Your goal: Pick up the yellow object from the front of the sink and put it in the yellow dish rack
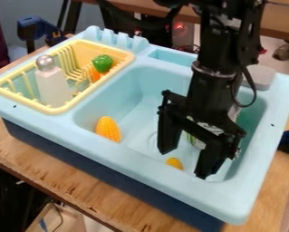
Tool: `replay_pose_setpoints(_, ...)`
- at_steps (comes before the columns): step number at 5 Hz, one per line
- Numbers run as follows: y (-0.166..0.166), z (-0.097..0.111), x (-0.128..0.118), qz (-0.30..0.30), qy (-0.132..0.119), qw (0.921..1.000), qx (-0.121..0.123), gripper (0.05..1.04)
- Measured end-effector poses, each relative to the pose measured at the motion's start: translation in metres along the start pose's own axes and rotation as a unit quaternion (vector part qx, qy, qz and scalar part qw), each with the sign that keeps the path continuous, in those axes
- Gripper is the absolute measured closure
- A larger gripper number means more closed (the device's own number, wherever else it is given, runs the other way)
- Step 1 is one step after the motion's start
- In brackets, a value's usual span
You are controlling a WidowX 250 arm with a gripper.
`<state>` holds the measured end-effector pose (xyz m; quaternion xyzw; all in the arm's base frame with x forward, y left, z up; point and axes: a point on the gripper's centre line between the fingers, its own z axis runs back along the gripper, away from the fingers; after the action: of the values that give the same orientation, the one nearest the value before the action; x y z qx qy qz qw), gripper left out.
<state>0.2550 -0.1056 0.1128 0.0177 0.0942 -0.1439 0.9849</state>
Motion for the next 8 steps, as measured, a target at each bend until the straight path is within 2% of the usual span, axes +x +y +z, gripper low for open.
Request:
replay_pose_setpoints(2,0.001,-0.012,-0.003,0.003,0.018,0.9998,0.001,0.082)
replay_pose_setpoints(3,0.006,-0.017,-0.006,0.017,0.026,0.9995,-0.007,0.139)
replay_pose_setpoints(4,0.011,-0.022,-0.011,0.026,0.024,0.9988,-0.032,0.396)
replay_pose_setpoints(5,0.020,-0.012,-0.016,0.017,-0.019,0.9978,-0.061,0.545)
replay_pose_setpoints(6,0.023,0.008,-0.018,-0.059,-0.055,0.9920,-0.097,0.547)
replay_pose_setpoints(7,0.031,0.044,-0.025,-0.089,-0.097,0.9865,-0.098,0.547)
replay_pose_setpoints(8,0.050,0.078,-0.027,-0.080,-0.123,0.9860,-0.079,0.547)
